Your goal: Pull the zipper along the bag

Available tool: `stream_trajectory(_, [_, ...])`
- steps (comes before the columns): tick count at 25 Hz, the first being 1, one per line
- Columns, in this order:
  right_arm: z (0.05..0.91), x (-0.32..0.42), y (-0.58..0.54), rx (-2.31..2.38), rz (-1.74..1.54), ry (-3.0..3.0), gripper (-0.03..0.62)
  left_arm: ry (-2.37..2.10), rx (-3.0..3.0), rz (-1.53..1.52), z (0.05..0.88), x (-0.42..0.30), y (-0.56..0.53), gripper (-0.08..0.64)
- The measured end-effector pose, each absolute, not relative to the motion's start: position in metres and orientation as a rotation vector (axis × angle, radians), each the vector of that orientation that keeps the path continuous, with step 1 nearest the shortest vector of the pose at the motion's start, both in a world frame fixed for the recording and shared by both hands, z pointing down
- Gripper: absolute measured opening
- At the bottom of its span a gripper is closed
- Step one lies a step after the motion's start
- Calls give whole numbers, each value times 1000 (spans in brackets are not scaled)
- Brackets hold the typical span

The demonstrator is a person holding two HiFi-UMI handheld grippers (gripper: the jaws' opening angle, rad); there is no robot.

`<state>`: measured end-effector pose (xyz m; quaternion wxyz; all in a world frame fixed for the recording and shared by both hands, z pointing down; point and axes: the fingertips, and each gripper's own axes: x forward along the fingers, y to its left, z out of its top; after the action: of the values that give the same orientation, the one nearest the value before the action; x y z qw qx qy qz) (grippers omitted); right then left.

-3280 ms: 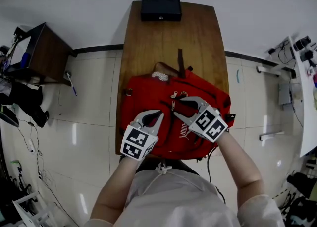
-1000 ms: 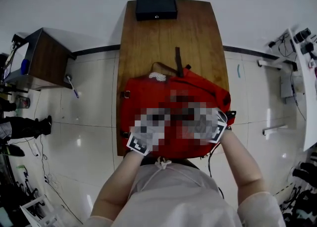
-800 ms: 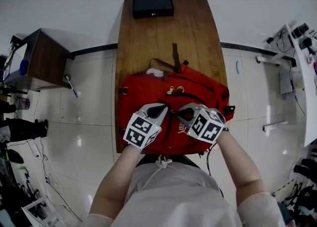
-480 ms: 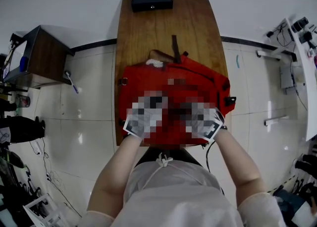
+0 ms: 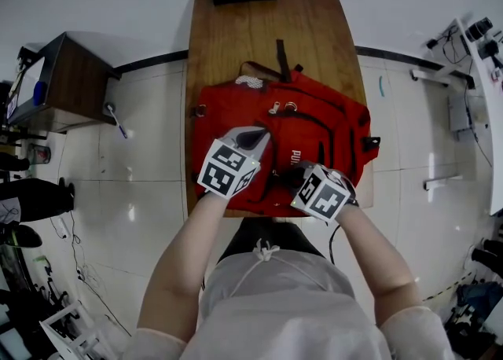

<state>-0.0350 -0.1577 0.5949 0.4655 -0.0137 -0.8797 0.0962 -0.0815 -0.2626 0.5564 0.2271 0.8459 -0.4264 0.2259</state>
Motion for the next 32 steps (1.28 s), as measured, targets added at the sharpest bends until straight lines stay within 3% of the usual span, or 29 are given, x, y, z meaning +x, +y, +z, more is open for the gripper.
stream_trajectory(14, [616,-43,-73,-207,332,-2062,8,-1248,2367,601,558,-82,-260,6])
stream_trajectory(32, [616,-69,-60,-274,434,-2084,11,-1241,2371,553,558,-85,-258,6])
